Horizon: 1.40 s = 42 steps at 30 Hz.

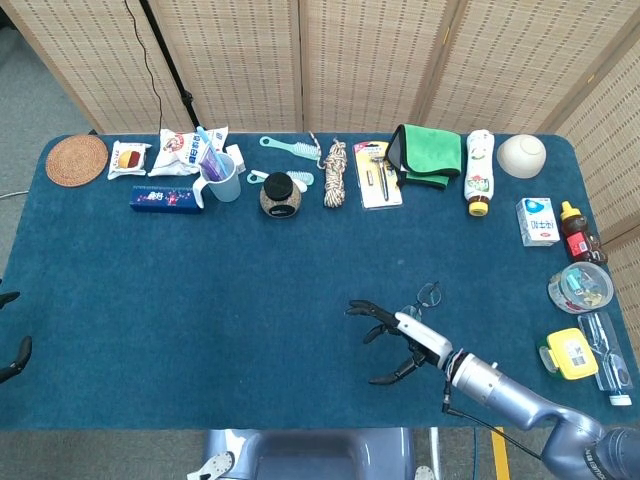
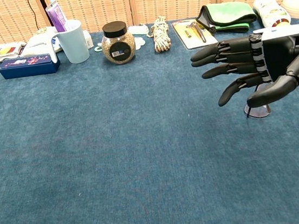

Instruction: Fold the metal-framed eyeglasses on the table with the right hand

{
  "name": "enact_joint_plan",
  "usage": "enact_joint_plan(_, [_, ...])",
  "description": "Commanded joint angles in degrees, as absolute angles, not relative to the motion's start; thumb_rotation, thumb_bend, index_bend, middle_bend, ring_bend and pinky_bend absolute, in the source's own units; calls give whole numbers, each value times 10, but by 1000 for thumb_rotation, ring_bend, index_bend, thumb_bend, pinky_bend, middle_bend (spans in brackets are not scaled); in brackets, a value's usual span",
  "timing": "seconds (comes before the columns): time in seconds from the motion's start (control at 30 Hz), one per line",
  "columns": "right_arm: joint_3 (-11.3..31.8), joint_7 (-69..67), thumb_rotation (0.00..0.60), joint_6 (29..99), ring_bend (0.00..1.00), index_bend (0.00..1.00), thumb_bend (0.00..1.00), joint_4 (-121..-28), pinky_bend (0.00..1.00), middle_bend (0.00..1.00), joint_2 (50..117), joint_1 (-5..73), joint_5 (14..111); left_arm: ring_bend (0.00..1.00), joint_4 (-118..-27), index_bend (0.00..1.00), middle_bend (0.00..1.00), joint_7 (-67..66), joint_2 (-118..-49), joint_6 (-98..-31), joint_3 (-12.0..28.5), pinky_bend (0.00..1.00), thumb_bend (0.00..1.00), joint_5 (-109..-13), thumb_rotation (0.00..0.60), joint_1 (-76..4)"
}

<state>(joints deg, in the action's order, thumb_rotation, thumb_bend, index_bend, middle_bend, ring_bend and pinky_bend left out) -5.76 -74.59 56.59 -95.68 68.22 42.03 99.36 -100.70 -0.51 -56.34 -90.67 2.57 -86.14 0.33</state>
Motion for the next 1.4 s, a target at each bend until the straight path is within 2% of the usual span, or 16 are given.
enact_joint_plan(0.03, [-60,-751,600,566,60,131,0,-951,288,28,683,422,991,148,-1008,207,112,-6,-563,-907,26,138,406,-861,477,3])
enact_joint_plan(0.7, [-58,-806,600,530,68,139,0,-888,298,31,694,441,948,148,-1009,201,112,-6,-564,-908,24,138,406,-861,475,5])
enact_joint_plan(1.4, [-52,-873,600,481,68,150,0,-772,298,31,746,440,908,148,-1010,200,112,-3,-559,-909,25,138,406,-861,477,6])
